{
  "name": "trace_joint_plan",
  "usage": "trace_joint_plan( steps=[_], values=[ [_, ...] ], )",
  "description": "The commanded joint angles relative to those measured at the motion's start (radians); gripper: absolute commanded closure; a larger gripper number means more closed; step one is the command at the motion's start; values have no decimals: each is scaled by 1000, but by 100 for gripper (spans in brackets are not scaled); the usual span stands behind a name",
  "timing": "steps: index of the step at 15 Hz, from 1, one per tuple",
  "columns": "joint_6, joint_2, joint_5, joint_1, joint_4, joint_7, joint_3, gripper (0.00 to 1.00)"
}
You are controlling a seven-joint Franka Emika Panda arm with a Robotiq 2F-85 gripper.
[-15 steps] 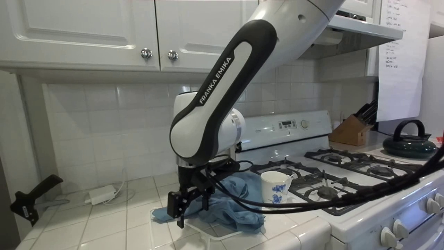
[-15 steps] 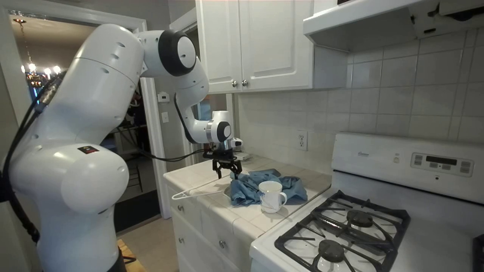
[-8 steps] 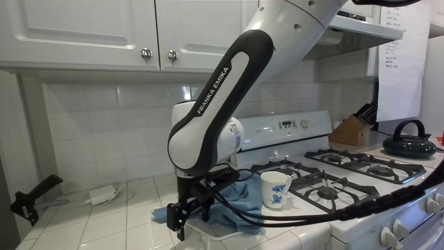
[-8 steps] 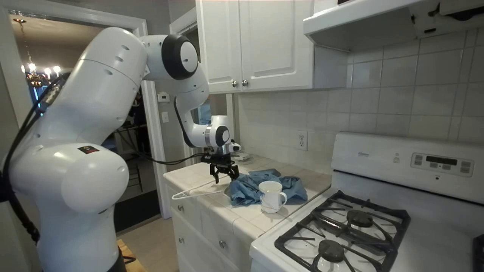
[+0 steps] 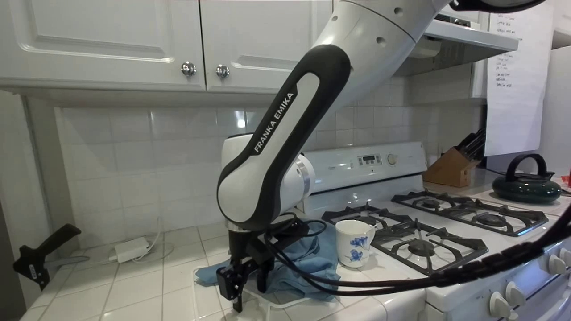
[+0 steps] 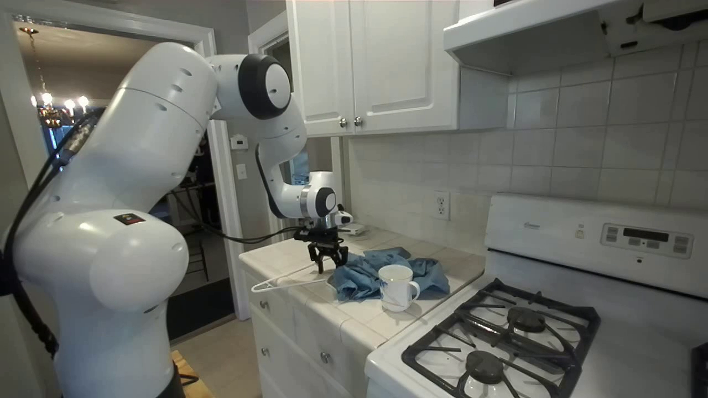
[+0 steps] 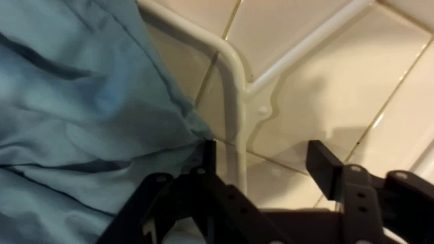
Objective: Hang the hanger on the handle of the right upper cabinet door.
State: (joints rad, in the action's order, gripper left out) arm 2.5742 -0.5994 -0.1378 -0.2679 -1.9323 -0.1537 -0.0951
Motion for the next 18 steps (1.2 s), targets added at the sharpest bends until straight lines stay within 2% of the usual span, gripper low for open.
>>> trace_joint_plan(
  steps=[1, 4, 5, 6, 7, 8, 13, 18],
  values=[
    [1, 17, -8, -18, -6, -9, 17, 18],
    [11, 15, -1, -12, 2, 9, 6, 24],
    [13, 8, 4, -9, 11, 16, -1, 29],
    [12, 3, 5, -10, 17, 18, -4, 29],
    [19, -2, 11, -7, 21, 24, -11, 35],
    [21, -5, 13, -6, 22, 25, -13, 31],
    [48, -17, 30, 5, 15, 34, -30, 35],
    [49, -19, 27, 3, 15, 31, -28, 35]
  ],
)
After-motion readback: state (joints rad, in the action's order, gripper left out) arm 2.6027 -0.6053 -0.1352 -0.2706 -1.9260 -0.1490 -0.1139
